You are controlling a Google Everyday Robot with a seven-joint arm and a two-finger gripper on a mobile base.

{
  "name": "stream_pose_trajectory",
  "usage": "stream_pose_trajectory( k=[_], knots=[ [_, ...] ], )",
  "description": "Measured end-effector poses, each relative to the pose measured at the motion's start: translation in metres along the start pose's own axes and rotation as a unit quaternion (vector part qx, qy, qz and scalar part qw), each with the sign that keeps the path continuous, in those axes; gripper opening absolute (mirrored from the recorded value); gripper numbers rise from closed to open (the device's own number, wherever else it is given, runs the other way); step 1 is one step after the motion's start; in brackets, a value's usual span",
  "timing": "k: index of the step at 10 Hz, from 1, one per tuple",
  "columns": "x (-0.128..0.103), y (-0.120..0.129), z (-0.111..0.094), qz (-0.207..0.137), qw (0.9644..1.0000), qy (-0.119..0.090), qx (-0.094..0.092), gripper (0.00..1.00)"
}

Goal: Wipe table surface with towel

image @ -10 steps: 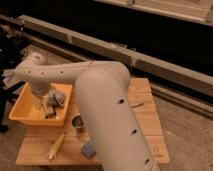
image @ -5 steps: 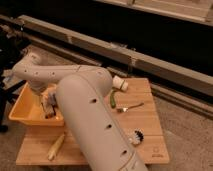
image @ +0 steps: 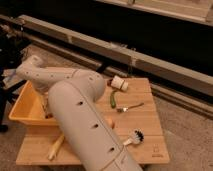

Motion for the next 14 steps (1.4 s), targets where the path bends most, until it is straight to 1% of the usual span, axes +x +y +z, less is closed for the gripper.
stream_pose_trajectory(
  k=[1,2,5,6,7,8,9,10,12,13,14],
  knots=[
    [-0.008,0.006,0.006,0.004,0.9999,-0.009,-0.002,0.76],
    [-0.015,0.012,0.010,0.008,0.9998,-0.015,-0.005,0.69],
    [-0.039,0.024,0.014,0.012,0.9995,-0.029,-0.007,0.36],
    [-0.046,0.027,0.012,0.014,0.9994,-0.030,-0.005,0.28],
    [-0.051,0.028,0.003,0.013,0.9996,-0.023,-0.004,0.15],
    [-0.050,0.025,-0.006,0.011,0.9998,-0.014,0.000,0.06],
    [-0.050,0.024,-0.016,0.010,0.9999,-0.006,0.002,0.02],
    [-0.052,0.029,-0.034,0.014,0.9999,0.009,0.004,0.00],
    [-0.056,0.041,-0.061,0.026,0.9992,0.031,0.003,0.00],
    [-0.058,0.050,-0.079,0.035,0.9984,0.044,0.002,0.00],
    [-0.061,0.061,-0.092,0.043,0.9976,0.053,-0.003,0.00]
  ],
)
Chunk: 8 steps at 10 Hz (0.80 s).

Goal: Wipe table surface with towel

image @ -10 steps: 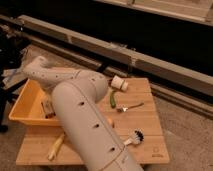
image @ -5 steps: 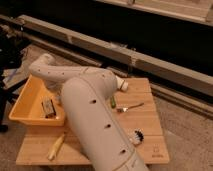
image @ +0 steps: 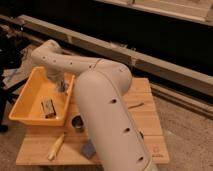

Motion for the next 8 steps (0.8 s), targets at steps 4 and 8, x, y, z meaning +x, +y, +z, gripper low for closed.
stream_pose_trajectory(
  k=[4,8],
  knots=[
    [-0.037,0.070,-0.018,0.060,0.9978,0.006,-0.027,0.00],
    [-0.077,0.112,-0.011,0.105,0.9934,-0.019,-0.044,0.00]
  ],
)
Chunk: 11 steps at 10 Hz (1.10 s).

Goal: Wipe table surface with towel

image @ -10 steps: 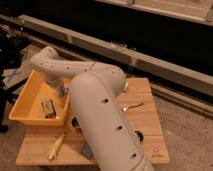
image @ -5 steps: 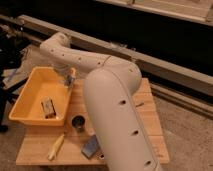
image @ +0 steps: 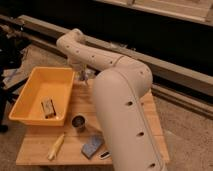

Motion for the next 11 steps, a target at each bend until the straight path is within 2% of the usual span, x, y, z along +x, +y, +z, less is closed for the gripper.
stream_pose_trajectory(
  k=[2,4,6,8,11],
  knots=[
    [-0.014,0.004,0.019,0.009,0.9998,-0.020,-0.001,0.00],
    [-0.033,0.004,0.047,0.015,0.9989,-0.045,0.001,0.00],
    [-0.061,0.010,0.077,0.027,0.9969,-0.074,0.005,0.00],
    [-0.092,0.019,0.097,0.037,0.9948,-0.094,0.013,0.00],
    [-0.117,0.015,0.108,0.033,0.9936,-0.103,0.033,0.00]
  ],
)
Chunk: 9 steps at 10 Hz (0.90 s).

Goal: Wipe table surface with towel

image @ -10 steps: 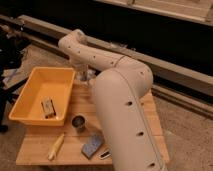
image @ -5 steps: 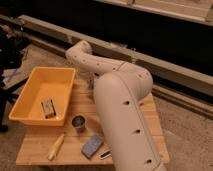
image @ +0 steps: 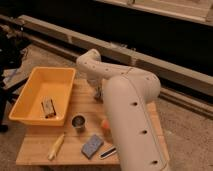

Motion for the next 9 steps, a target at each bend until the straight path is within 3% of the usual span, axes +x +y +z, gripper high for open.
stream_pose_trajectory(
  k=[5,7,9],
  knots=[
    [-0.059,0.030,0.032,0.003,0.9991,-0.019,0.039,0.00],
    [-0.079,0.015,0.027,-0.018,0.9979,-0.010,0.062,0.00],
    [-0.088,0.000,0.005,-0.045,0.9960,0.008,0.078,0.00]
  ],
)
